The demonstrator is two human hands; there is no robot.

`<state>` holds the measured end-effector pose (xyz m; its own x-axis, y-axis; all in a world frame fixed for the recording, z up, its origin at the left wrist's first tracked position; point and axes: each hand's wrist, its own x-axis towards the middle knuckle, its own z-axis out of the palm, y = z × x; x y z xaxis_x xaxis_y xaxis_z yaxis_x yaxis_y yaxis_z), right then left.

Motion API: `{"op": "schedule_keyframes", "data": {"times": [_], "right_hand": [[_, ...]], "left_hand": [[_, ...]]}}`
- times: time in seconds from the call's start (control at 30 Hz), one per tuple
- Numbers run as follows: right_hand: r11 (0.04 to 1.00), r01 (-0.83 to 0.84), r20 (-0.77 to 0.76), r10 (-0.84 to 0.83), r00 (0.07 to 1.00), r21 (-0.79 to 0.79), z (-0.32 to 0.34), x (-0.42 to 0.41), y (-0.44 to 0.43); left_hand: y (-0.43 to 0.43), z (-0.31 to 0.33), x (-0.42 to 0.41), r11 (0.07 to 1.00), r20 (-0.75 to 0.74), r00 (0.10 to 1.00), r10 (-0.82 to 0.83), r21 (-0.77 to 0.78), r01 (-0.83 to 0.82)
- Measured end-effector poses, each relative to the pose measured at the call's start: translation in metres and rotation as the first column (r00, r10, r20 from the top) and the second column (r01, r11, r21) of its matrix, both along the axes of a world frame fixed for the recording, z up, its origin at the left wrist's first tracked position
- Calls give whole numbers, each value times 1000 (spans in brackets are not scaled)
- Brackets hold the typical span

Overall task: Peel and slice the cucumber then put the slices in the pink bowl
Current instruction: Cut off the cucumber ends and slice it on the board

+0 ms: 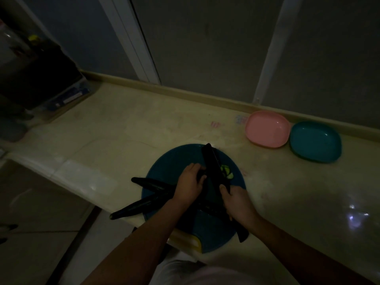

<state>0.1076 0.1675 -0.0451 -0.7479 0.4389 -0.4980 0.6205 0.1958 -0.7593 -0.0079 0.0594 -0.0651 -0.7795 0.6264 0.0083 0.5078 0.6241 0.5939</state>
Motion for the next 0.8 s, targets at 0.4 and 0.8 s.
{"op": "schedule_keyframes", "data": {"times": [0.4, 0.8], "right_hand": [[992, -94, 50, 90, 995, 83, -4, -18, 2], [994, -77, 47, 73, 996, 83, -10, -2, 4]], "left_hand": [[0, 1, -1, 1000, 39, 999, 22, 11, -22], [-1, -2, 5, 997, -86, 996, 39, -57, -44]]}}
